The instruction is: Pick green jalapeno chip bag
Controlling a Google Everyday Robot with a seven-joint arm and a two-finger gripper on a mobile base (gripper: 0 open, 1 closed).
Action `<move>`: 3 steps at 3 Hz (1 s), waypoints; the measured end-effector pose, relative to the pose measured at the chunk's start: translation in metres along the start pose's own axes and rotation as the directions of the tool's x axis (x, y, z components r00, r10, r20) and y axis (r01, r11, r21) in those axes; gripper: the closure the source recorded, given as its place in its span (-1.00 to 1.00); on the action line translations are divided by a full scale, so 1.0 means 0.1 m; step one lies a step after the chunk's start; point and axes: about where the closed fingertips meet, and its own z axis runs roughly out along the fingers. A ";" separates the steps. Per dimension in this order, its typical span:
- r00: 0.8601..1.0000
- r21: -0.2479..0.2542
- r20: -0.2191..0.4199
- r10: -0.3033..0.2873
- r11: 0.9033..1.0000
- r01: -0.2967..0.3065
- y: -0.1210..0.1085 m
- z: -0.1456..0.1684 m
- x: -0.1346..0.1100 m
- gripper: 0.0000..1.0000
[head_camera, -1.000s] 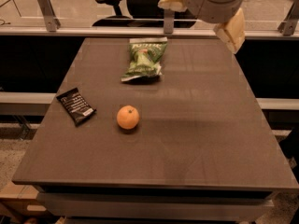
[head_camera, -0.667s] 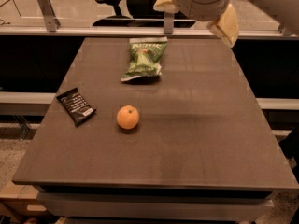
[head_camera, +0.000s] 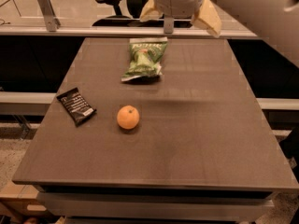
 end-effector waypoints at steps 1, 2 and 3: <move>0.987 -0.034 0.124 -0.104 0.993 0.109 -0.14 0.22 -0.08 -1.00; 0.962 -0.026 0.221 -0.158 0.985 0.168 -0.29 0.42 -0.09 -1.00; 0.944 0.007 0.277 -0.182 0.982 0.188 -0.47 0.62 -0.08 -1.00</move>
Offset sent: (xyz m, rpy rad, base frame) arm 0.0365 0.0289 -0.0560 -0.0576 0.4243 0.1652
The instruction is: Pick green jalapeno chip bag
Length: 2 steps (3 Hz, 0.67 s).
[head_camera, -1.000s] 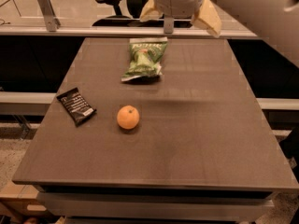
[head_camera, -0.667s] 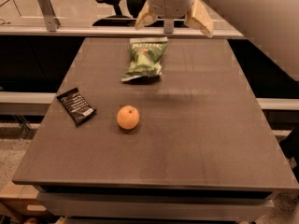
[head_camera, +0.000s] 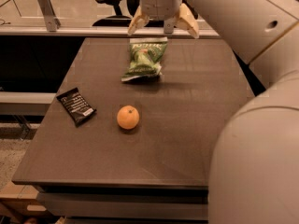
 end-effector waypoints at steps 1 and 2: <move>0.999 0.050 0.050 0.008 0.999 -0.011 -0.16 0.22 0.04 -1.00; 0.994 0.094 0.104 0.036 0.994 -0.046 -0.27 0.45 0.01 -1.00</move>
Offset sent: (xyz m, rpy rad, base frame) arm 0.0141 0.0231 -0.0704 0.1781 0.1800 -0.0479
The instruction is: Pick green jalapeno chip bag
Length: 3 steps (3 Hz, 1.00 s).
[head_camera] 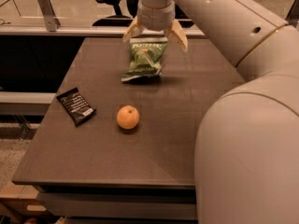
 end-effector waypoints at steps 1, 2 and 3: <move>0.998 0.017 0.045 0.044 0.999 -0.045 -0.03 0.27 -0.05 -1.00; 0.994 0.008 0.071 0.079 0.997 -0.080 -0.08 0.49 -0.07 -1.00; 0.992 -0.019 0.084 0.093 0.996 -0.092 -0.13 0.67 -0.04 -1.00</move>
Offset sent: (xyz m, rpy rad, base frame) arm 0.0054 0.0090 -0.0702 0.0397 0.1267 -0.1173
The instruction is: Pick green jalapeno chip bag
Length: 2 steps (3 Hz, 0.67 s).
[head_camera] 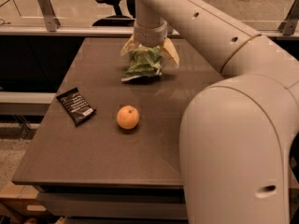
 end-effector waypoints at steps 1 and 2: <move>1.000 -0.024 0.005 -0.001 1.000 0.001 -0.08 0.10 0.05 -1.00; 1.000 -0.012 -0.003 -0.002 1.000 0.002 -0.11 0.13 0.07 -0.65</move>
Offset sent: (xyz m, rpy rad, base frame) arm 0.0074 0.0050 -0.0074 -0.0182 0.0117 -0.0021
